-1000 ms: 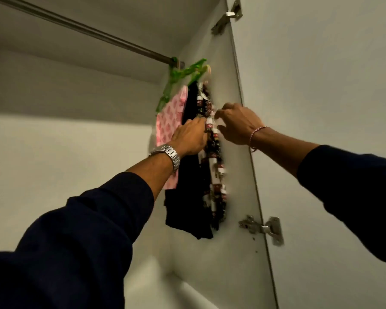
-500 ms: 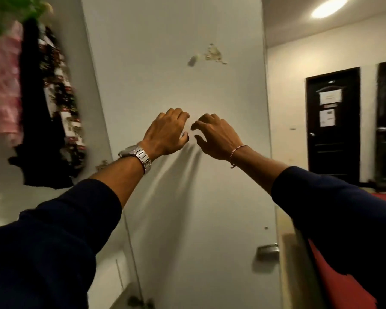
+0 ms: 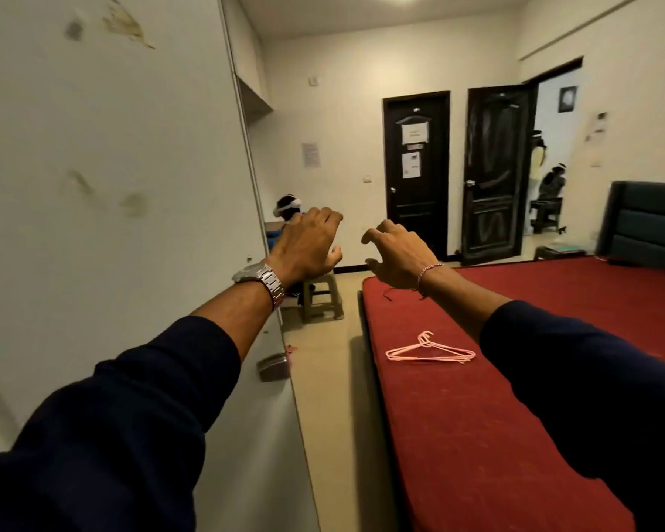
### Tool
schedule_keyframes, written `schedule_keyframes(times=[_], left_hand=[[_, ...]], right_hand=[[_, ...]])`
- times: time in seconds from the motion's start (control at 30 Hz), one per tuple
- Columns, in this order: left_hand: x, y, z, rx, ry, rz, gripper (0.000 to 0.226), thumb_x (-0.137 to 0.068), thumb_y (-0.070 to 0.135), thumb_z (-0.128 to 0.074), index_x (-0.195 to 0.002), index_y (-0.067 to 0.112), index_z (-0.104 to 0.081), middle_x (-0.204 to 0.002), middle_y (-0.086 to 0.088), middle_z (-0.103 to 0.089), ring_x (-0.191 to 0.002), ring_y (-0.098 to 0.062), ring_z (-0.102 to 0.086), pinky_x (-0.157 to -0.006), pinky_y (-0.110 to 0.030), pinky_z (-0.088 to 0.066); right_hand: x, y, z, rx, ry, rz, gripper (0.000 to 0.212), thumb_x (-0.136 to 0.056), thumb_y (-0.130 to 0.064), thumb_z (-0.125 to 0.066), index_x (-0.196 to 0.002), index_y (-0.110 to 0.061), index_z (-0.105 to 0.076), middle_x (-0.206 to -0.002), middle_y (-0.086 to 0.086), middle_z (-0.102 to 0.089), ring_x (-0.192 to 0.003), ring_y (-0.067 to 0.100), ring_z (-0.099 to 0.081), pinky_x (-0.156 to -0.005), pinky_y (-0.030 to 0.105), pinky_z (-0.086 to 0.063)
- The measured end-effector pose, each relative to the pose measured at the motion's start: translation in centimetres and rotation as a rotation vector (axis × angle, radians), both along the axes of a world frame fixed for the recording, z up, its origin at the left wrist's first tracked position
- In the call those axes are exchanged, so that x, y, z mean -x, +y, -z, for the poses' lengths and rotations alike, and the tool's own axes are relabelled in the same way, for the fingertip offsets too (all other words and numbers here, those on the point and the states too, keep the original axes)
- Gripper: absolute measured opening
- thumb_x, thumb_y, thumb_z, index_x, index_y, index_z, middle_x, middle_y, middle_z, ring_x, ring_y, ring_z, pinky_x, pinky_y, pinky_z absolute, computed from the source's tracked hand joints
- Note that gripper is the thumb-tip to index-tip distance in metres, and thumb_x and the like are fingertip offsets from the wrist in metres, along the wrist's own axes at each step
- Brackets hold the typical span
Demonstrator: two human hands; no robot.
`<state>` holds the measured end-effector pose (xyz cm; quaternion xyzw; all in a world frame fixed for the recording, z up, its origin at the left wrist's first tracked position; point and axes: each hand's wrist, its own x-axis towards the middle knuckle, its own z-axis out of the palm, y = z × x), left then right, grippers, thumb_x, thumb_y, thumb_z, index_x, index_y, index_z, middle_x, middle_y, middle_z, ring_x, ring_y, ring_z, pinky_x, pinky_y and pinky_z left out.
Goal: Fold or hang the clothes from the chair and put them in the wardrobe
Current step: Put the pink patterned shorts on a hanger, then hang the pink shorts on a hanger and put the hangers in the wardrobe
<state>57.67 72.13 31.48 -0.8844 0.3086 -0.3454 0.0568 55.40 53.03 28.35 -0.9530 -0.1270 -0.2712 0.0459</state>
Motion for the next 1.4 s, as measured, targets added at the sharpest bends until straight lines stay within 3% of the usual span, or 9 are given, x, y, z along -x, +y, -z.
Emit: schedule_keyframes(times=[0.23,0.53,0.77,1.1,1.33,1.4], left_hand=[[-2.7,-12.5,6.1,-0.018,0.104,0.12,0.054,-0.091,0.034,-0.057,-0.137,0.009,-0.047,-0.132,-0.011,-0.056,-0.117,-0.028,-0.054,-0.094,-0.044,-0.043],[-9.7,-26.4,12.0,-0.046,0.153,0.27,0.051,-0.091,0.04,-0.057,-0.132,0.011,-0.048,-0.124,-0.008,-0.057,-0.111,-0.027,-0.055,-0.092,-0.042,-0.046],[-17.2,-36.5,16.7,-0.026,0.307,0.349,0.056,-0.093,0.042,-0.056,-0.14,0.013,-0.044,-0.136,-0.007,-0.054,-0.12,-0.026,-0.052,-0.096,-0.044,-0.044],[-22.7,-51.1,27.1,-0.113,0.582,0.441,0.056,-0.096,0.041,-0.054,-0.141,0.01,-0.041,-0.139,-0.008,-0.052,-0.124,-0.028,-0.051,-0.097,-0.046,-0.044],[-24.6,-64.0,35.4,-0.199,0.747,0.449,0.051,-0.096,0.04,-0.054,-0.137,0.011,-0.043,-0.136,-0.008,-0.052,-0.122,-0.028,-0.051,-0.096,-0.047,-0.044],[-25.5,-67.8,38.4,-0.224,0.788,0.421,0.049,-0.096,0.039,-0.053,-0.136,0.012,-0.044,-0.135,-0.008,-0.052,-0.121,-0.028,-0.051,-0.095,-0.047,-0.044]], right_hand=[[0.2,-12.6,4.3,0.017,0.183,0.163,0.053,-0.092,-0.034,-0.066,-0.14,-0.018,-0.048,-0.136,0.014,-0.048,-0.12,0.035,-0.052,-0.097,0.049,-0.048],[-3.6,-24.8,9.1,0.03,0.333,0.321,0.05,-0.094,-0.033,-0.064,-0.14,-0.02,-0.047,-0.133,0.013,-0.048,-0.119,0.034,-0.052,-0.095,0.047,-0.048],[-9.2,-34.4,13.3,-0.017,0.47,0.451,0.049,-0.094,-0.033,-0.063,-0.139,-0.02,-0.049,-0.131,0.011,-0.049,-0.117,0.033,-0.054,-0.096,0.047,-0.049],[-12.4,-49.7,24.3,-0.154,0.66,0.59,0.047,-0.096,-0.03,-0.062,-0.138,-0.015,-0.049,-0.133,0.015,-0.05,-0.119,0.037,-0.053,-0.097,0.048,-0.048],[-13.8,-63.5,33.0,-0.228,0.797,0.609,0.033,-0.093,-0.031,-0.06,-0.119,-0.011,-0.057,-0.126,0.018,-0.056,-0.114,0.036,-0.054,-0.089,0.038,-0.043],[-14.5,-67.3,35.9,-0.225,0.871,0.592,0.037,-0.096,-0.029,-0.06,-0.127,-0.009,-0.055,-0.129,0.02,-0.053,-0.118,0.038,-0.052,-0.091,0.039,-0.042]])
